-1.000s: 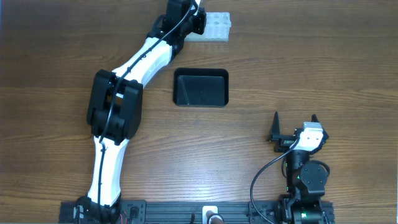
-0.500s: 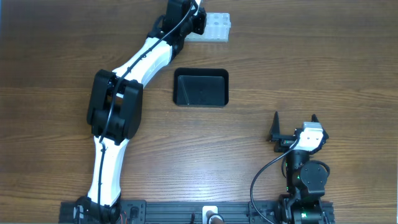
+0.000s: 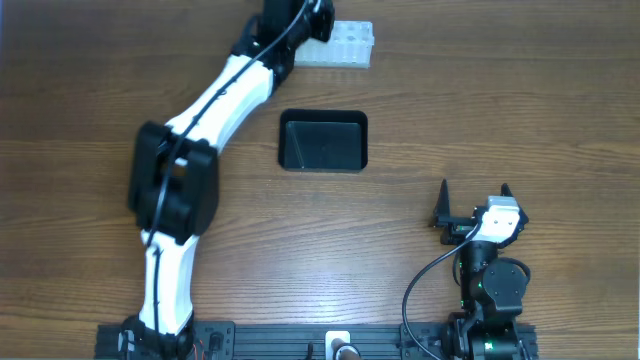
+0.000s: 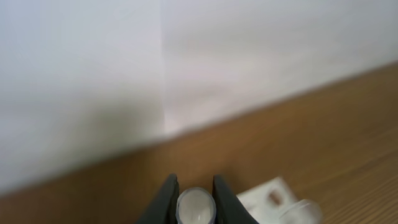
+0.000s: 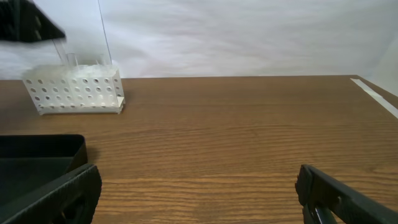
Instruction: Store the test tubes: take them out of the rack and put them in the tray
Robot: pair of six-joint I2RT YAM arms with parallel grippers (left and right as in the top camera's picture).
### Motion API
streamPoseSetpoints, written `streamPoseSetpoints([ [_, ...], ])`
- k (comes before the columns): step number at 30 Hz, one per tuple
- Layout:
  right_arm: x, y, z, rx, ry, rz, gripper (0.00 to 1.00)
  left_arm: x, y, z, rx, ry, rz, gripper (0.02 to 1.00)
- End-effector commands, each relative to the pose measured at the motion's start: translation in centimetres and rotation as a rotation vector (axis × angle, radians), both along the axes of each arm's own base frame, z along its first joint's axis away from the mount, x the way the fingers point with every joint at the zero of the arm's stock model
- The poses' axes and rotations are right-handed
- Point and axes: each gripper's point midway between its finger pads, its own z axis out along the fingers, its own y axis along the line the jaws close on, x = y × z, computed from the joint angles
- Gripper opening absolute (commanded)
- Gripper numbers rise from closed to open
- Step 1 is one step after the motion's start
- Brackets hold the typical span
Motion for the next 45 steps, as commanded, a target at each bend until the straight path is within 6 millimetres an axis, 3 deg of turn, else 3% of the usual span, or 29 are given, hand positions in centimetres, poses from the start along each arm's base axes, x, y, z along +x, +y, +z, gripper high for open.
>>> streamPoseSetpoints([
  [1,0.0,-0.1,-0.4,0.003,0.009,-0.003,0.991,-3.3,1.5,15.0,-0.028,-0.263,-0.002,0.077],
  [4,0.0,-0.1,-0.4,0.003,0.009,-0.003,0.985,-5.3,2.3,18.5,-0.025,-0.300,-0.004,0.071],
  [7,0.0,-0.1,-0.4,0.003,0.009,-0.003,0.991,-7.2,2.7,18.7,-0.023,-0.229,-0.009,0.073],
  [10,0.0,-0.1,-0.4,0.003,0.009,-0.003,0.991,-8.9,2.9,15.1,-0.028,-0.027,0.003,0.073],
  [13,0.0,-0.1,-0.4,0.003,0.009,-0.003,0.993,-10.8,3.7,9.4,-0.003,0.228,0.071,0.060],
  [17,0.0,-0.1,-0.4,0.003,0.009,-0.003,0.991,-14.2,5.8,0.9,0.038,0.545,0.287,0.040],
  [20,0.0,-0.1,-0.4,0.003,0.009,-0.003,0.991,-16.0,6.2,-3.6,0.104,0.644,0.353,0.040],
  [23,0.0,-0.1,-0.4,0.003,0.009,-0.003,0.993,-16.9,6.1,-6.7,0.125,0.684,0.386,0.042],
  [30,0.0,-0.1,-0.4,0.003,0.009,-0.003,0.991,-17.9,6.4,-9.9,0.110,0.740,0.422,0.042],
  [45,0.0,-0.1,-0.4,0.003,0.009,-0.003,0.993,-17.1,4.7,-14.3,0.139,0.776,0.404,0.062],
])
